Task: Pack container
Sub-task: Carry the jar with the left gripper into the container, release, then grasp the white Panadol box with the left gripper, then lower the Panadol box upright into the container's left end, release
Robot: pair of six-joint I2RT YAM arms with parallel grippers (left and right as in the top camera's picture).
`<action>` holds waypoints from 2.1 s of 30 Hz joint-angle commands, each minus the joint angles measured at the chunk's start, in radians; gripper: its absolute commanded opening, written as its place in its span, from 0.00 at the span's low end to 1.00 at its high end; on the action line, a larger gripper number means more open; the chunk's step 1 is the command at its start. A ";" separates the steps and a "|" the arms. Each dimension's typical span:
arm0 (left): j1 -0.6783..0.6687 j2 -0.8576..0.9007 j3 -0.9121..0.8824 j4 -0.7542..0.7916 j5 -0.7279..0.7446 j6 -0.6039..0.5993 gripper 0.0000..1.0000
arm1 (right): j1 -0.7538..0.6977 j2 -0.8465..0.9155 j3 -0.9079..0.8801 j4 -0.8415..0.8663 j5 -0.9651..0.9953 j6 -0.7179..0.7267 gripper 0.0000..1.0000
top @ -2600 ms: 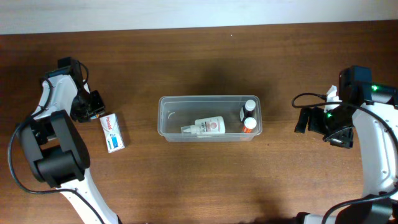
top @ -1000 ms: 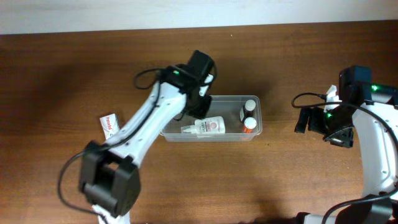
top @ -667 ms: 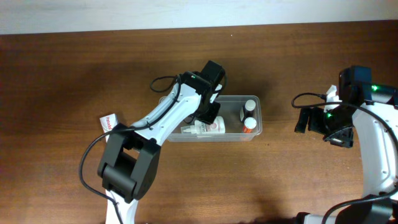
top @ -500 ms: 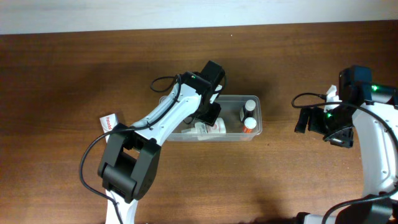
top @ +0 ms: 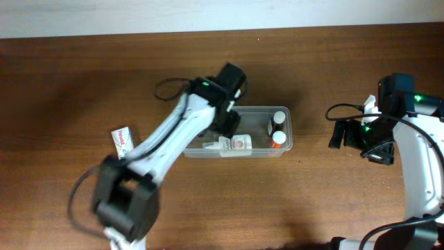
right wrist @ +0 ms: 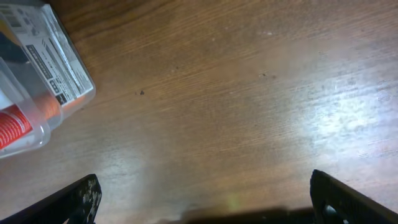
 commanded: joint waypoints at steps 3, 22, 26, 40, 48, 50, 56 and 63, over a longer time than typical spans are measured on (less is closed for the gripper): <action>0.150 -0.271 0.007 -0.044 -0.088 -0.061 0.99 | 0.006 -0.006 -0.004 0.000 -0.006 -0.001 0.99; 0.755 0.065 -0.327 0.060 0.158 -0.182 0.99 | 0.006 -0.006 -0.004 0.000 -0.006 -0.001 0.98; 0.755 0.117 -0.327 0.072 0.158 -0.181 0.93 | 0.006 -0.006 -0.004 0.000 -0.006 -0.001 0.98; 0.729 -0.053 -0.209 -0.031 0.130 -0.180 0.30 | 0.006 -0.006 -0.004 0.001 -0.006 -0.001 0.99; 0.491 -0.380 -0.160 0.024 0.130 0.075 0.30 | 0.006 -0.006 -0.004 0.005 -0.006 -0.001 0.99; 0.366 -0.407 -0.160 0.031 0.130 0.275 0.30 | 0.006 -0.006 -0.004 0.008 -0.006 0.000 0.98; 0.149 -0.344 -0.167 0.034 0.130 0.503 0.28 | 0.006 -0.006 -0.004 0.007 -0.006 0.000 0.99; 0.094 -0.114 -0.167 0.038 0.121 0.513 0.27 | 0.006 -0.006 -0.004 0.007 -0.006 -0.001 0.99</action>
